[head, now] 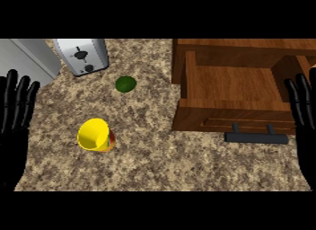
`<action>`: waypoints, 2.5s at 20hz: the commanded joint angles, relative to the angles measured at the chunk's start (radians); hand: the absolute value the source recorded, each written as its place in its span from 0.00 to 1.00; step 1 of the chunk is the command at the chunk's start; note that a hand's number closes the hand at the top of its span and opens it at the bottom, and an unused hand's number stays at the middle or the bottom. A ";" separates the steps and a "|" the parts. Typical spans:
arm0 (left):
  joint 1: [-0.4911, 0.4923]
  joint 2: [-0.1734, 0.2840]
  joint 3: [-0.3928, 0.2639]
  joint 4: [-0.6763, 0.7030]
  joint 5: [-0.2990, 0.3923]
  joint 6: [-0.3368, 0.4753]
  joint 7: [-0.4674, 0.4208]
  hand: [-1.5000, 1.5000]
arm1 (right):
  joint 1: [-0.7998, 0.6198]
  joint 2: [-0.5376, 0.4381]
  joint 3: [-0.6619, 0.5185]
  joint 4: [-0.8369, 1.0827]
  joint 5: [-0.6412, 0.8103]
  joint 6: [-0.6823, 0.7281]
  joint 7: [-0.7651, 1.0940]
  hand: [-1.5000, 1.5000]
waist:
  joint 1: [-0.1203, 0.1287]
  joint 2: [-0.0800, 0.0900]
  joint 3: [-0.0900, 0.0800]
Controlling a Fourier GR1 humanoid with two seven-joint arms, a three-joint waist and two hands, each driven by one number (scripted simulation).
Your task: Pick up the cup, place it into the drawer and close the drawer
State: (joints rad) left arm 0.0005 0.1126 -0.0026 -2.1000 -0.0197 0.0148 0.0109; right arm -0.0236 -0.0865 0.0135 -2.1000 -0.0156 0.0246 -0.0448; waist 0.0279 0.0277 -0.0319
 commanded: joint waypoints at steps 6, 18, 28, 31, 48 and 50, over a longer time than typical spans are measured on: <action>0.034 0.127 0.012 0.017 0.338 -0.350 -0.075 0.00 | -0.008 0.003 -0.008 0.019 0.019 -0.015 0.015 0.00 | -0.023 -0.029 0.030; -0.020 0.134 0.173 0.381 0.481 -0.392 0.008 0.00 | -0.146 -0.079 -0.063 0.232 -0.095 0.127 0.117 0.00 | -0.026 -0.026 0.032; -0.064 0.092 0.149 0.686 0.278 -0.403 -0.174 0.00 | -0.251 -0.075 -0.090 0.232 -0.070 0.098 0.158 0.00 | -0.028 -0.027 0.031; -0.051 0.062 0.139 0.786 0.186 -0.376 -0.300 0.00 | -0.203 -0.051 -0.069 0.252 -0.029 0.089 0.090 0.00 | -0.029 -0.027 0.031; -0.353 0.134 0.193 1.664 -0.028 -0.373 -0.872 0.00 | -0.251 -0.107 -0.145 0.258 -0.106 0.154 0.138 0.00 | -0.039 -0.023 0.030; -0.388 0.155 0.190 1.709 -0.037 -0.390 -0.885 0.00 | -0.256 -0.075 -0.099 0.204 -0.068 0.114 0.180 0.00 | -0.037 -0.025 0.031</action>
State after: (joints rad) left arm -0.3221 0.2550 0.1871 -0.5347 -0.0148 -0.3735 -0.7563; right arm -0.2644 -0.1765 -0.0989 -1.8793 -0.0977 0.1586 0.1172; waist -0.0086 0.0028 -0.0010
